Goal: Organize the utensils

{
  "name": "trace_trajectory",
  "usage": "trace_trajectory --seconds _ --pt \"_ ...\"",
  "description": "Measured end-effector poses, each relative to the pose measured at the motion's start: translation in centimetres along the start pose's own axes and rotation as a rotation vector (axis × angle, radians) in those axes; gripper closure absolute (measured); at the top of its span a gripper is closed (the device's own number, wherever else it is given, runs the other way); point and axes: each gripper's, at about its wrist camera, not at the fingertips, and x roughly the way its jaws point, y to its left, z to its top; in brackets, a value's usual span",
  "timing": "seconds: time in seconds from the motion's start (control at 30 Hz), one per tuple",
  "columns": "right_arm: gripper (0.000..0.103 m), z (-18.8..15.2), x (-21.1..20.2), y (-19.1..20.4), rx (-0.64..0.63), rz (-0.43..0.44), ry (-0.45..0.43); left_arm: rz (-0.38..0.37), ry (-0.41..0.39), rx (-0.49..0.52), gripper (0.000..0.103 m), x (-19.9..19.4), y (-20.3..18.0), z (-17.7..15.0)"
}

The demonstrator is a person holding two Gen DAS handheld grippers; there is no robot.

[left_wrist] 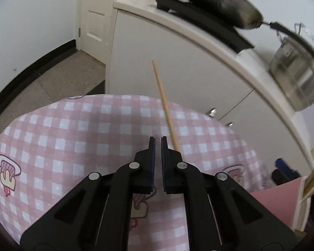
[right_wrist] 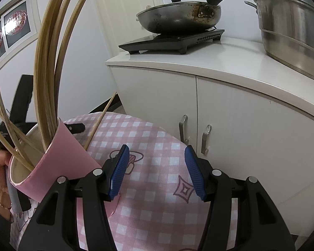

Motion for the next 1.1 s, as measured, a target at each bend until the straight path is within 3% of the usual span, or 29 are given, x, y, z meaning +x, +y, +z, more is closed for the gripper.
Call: trace_trajectory --seconds 0.07,0.1,0.13,0.27,0.33,0.57,0.93,1.1 --pt "0.051 0.0 0.0 -0.1 0.001 0.001 0.001 -0.028 -0.016 -0.021 0.073 -0.3 0.0 0.2" --pt "0.051 0.0 0.0 -0.1 0.001 0.001 0.001 -0.033 -0.021 -0.031 0.042 -0.3 0.0 0.3" --pt "0.051 0.0 0.0 -0.1 0.001 0.001 0.000 -0.032 -0.034 -0.036 0.038 -0.3 -0.2 0.4" --pt "0.051 -0.1 0.1 0.0 0.002 0.001 0.002 0.017 0.016 0.030 0.040 1.4 -1.4 0.5" --pt "0.051 -0.1 0.1 0.0 0.001 0.001 0.001 0.049 0.029 0.056 0.049 2.0 -1.9 0.4" --pt "0.051 -0.1 0.3 -0.3 0.017 0.000 0.005 0.161 0.063 0.177 0.059 2.7 -3.1 0.2" --pt "0.050 -0.2 0.3 -0.3 0.024 -0.005 0.009 0.185 0.047 0.223 0.066 2.5 -3.1 -0.2" --pt "0.050 -0.1 0.3 -0.2 0.021 -0.006 0.013 0.188 0.039 0.239 0.076 2.1 -2.9 -0.5"
